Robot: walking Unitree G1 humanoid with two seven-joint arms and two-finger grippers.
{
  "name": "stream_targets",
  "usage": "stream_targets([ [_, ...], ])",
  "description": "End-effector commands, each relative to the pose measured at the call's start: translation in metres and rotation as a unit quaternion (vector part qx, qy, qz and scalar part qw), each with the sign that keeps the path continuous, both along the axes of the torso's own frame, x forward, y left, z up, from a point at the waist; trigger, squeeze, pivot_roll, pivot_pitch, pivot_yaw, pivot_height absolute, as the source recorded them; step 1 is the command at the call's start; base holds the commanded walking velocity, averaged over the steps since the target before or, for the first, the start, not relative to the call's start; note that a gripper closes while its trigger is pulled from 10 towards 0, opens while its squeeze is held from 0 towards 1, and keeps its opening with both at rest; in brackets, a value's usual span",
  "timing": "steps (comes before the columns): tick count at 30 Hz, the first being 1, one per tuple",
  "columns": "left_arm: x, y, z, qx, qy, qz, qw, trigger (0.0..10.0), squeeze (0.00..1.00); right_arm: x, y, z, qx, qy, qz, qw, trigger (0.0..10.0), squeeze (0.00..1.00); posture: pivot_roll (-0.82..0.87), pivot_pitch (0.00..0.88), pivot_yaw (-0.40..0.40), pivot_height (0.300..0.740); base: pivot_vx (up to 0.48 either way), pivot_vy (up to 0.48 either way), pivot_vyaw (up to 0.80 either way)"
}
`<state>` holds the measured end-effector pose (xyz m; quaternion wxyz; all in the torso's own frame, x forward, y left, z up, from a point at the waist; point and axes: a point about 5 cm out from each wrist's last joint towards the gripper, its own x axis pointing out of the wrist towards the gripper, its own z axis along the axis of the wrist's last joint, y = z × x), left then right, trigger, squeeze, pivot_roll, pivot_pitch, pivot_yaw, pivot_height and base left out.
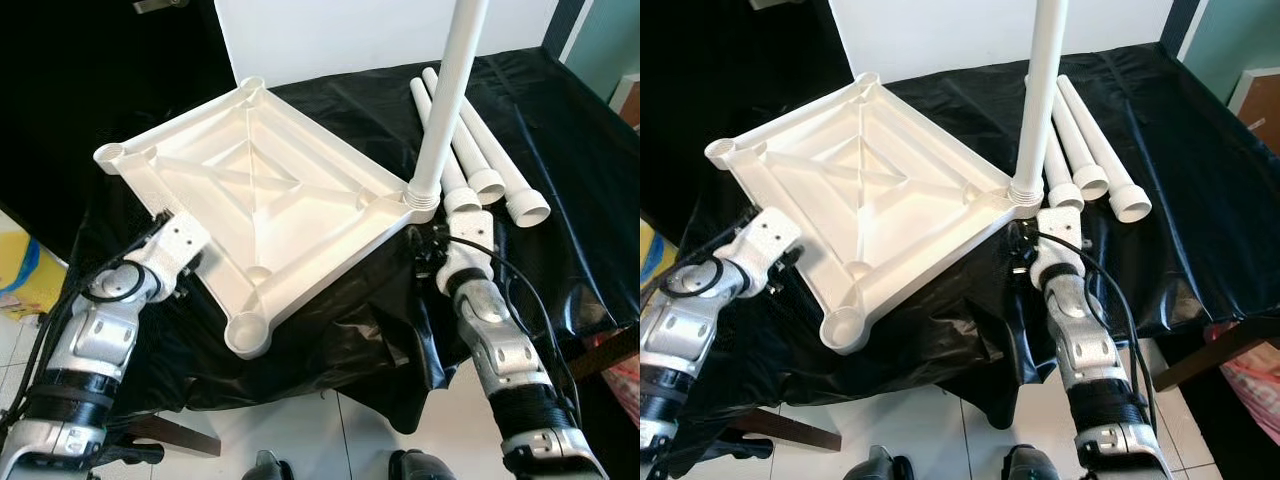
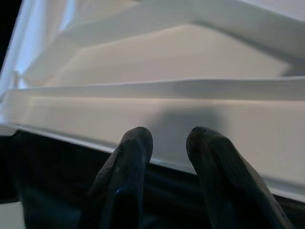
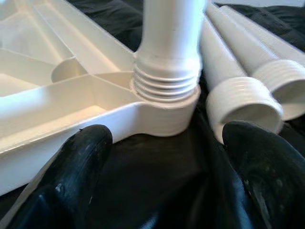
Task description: Building children table
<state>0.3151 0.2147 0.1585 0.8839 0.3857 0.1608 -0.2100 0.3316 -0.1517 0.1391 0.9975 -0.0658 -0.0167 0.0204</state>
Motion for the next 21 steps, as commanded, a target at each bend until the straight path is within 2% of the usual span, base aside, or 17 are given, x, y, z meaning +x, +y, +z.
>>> stream_targets([
  [1,-0.005,-0.007,-0.006,0.005,0.02,-0.017,1.0,10.0,0.0,0.002,-0.001,-0.006,-0.002,0.014,-0.006,1.0,10.0,0.0,-0.07,0.116,0.038,0.74,0.0,0.0,0.0],
  [2,-0.011,-0.018,-0.012,0.001,0.037,-0.044,0.998,10.0,0.0,0.006,-0.001,-0.006,-0.005,0.018,-0.007,1.0,10.0,0.0,-0.07,0.116,0.038,0.74,0.0,0.0,0.0],
  [4,-0.011,-0.018,-0.012,0.001,0.037,-0.044,0.998,10.0,0.0,0.006,-0.001,-0.006,-0.005,0.018,-0.007,1.0,10.0,0.0,-0.07,0.116,0.038,0.74,0.0,0.0,0.0],
  [7,-0.029,-0.044,-0.023,-0.019,0.08,-0.103,0.991,10.0,0.0,0.015,0.001,-0.007,-0.011,0.027,-0.001,1.0,10.0,0.0,-0.07,0.117,0.04,0.74,0.0,0.0,0.0],
  [8,-0.029,-0.044,-0.023,-0.019,0.08,-0.103,0.991,10.0,0.0,0.015,0.001,-0.007,-0.011,0.027,-0.001,1.0,10.0,0.0,-0.07,0.117,0.04,0.74,0.0,0.0,0.0],
  [9,-0.037,-0.059,-0.028,-0.031,0.097,-0.133,0.986,10.0,0.0,0.022,0.004,-0.006,-0.017,0.028,0.007,0.999,10.0,0.0,-0.06,0.115,0.04,0.74,0.0,0.0,0.0],
  [10,-0.037,-0.059,-0.028,-0.031,0.097,-0.133,0.986,10.0,0.0,0.022,0.004,-0.006,-0.017,0.028,0.007,0.999,10.0,0.0,-0.06,0.115,0.04,0.74,0.0,0.0,0.0],
  [14,-0.046,-0.082,-0.032,-0.051,0.114,-0.168,0.978,10.0,0.0,0.03,0.01,-0.004,-0.021,0.029,0.026,0.999,10.0,0.0,-0.06,0.115,0.038,0.74,0.0,0.0,0.0],
  [16,-0.046,-0.082,-0.032,-0.051,0.114,-0.168,0.978,10.0,0.0,0.03,0.01,-0.004,-0.021,0.029,0.026,0.999,10.0,0.0,-0.06,0.115,0.038,0.74,0.0,0.0,0.0],
  [20,-0.054,-0.112,-0.035,-0.079,0.129,-0.201,0.968,10.0,0.0,0.039,0.013,0.0,-0.027,0.027,0.034,0.999,10.0,0.0,-0.06,0.112,0.038,0.74,0.0,0.0,0.0],
  [21,-0.054,-0.112,-0.035,-0.079,0.129,-0.201,0.968,10.0,0.0,0.039,0.013,0.0,-0.027,0.027,0.034,0.999,10.0,0.0,-0.06,0.112,0.038,0.74,0.0,0.0,0.0],
])
